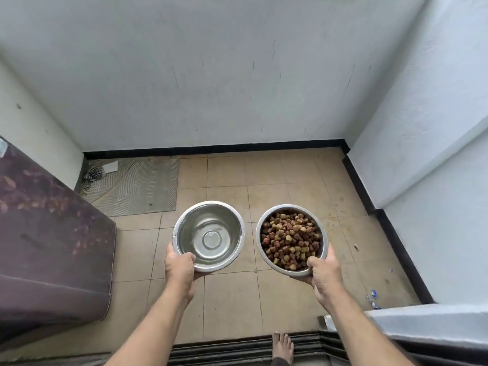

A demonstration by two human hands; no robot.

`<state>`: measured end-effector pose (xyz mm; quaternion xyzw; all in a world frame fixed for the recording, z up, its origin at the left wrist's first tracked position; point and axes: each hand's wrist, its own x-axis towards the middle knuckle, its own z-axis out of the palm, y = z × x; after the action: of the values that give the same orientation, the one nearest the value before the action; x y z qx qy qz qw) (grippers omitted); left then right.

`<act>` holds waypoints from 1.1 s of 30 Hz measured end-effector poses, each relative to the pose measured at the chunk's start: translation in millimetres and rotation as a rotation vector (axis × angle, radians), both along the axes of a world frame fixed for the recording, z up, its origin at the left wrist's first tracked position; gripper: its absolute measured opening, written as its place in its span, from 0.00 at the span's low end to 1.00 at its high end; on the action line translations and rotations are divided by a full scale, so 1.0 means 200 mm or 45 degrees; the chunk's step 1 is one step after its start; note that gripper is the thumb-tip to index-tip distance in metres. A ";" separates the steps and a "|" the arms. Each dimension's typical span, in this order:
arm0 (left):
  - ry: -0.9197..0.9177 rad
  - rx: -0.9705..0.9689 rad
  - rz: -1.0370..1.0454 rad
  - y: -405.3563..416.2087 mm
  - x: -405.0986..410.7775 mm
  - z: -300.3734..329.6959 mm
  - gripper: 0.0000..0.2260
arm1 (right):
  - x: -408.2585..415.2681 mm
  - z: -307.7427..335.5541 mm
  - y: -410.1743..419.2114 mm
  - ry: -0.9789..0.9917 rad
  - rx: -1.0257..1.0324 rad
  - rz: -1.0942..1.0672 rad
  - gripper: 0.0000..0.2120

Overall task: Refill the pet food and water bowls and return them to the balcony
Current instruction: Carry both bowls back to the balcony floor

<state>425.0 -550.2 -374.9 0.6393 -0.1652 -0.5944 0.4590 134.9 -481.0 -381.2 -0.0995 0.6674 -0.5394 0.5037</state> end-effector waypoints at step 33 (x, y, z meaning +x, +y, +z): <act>-0.095 0.196 0.042 -0.39 -0.14 -1.85 0.30 | -0.15 -1.87 -0.44 -0.025 0.258 -0.034 0.31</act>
<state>396.2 -628.3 -745.2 0.6969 -0.1255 -0.5734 0.4120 104.8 -568.6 -754.7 -0.0338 0.7149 -0.4768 0.5104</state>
